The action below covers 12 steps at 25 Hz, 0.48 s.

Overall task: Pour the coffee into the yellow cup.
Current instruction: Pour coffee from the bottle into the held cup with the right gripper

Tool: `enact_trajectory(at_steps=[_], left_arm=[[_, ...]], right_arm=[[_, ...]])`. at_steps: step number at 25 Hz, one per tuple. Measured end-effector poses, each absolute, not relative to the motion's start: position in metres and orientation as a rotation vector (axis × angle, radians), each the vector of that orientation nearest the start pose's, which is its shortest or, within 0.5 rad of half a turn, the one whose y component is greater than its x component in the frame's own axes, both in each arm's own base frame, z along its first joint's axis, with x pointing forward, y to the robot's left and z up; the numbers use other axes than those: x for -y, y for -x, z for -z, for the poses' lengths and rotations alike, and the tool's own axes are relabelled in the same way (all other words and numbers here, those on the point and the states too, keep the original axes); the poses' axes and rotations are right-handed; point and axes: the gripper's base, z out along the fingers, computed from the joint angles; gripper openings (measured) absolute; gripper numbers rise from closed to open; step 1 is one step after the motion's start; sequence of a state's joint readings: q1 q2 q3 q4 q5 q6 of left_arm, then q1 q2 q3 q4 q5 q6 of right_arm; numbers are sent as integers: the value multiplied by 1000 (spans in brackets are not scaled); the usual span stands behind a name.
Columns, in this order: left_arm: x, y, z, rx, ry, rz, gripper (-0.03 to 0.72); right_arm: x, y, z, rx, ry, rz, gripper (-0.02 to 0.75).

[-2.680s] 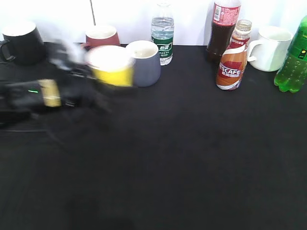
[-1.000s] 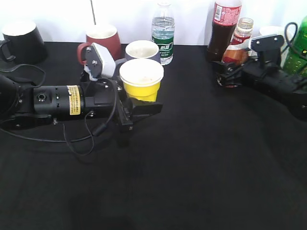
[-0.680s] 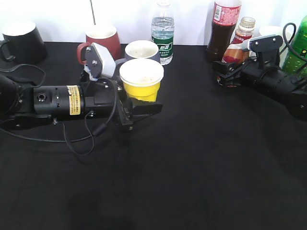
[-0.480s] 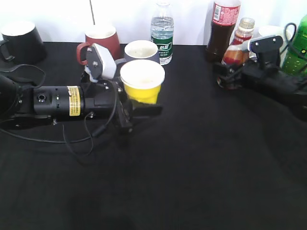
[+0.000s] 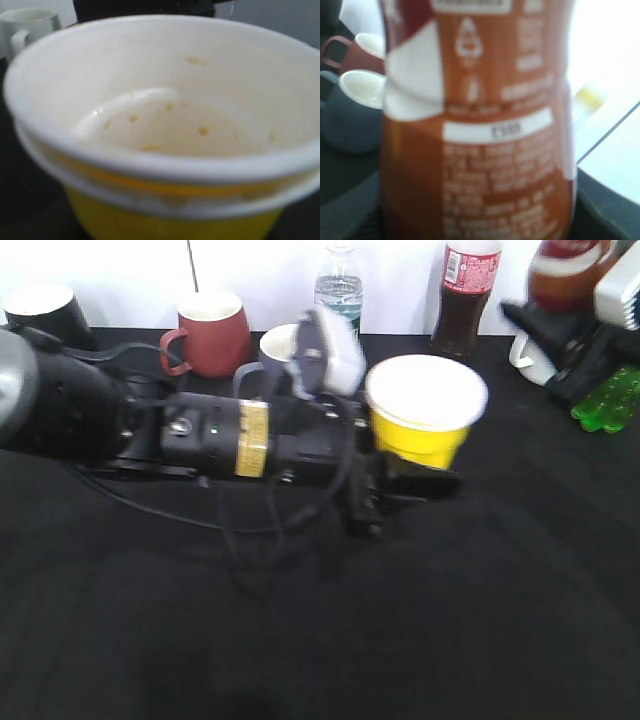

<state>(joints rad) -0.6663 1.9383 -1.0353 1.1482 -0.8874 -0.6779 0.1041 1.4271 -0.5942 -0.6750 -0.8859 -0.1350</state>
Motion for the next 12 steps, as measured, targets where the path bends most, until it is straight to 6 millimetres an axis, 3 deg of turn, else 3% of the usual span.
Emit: enact_trajectory(at_steps=[7,12], left_arm=[[304,-246,-183,-1384,-1385,1048,445],[304,-247,-183,-1389,-1373,1050,445]], right_arm=[[-71,-267,-261,-1049,1175,395,528],[-71,-267,-261,-957,1268,526,528]])
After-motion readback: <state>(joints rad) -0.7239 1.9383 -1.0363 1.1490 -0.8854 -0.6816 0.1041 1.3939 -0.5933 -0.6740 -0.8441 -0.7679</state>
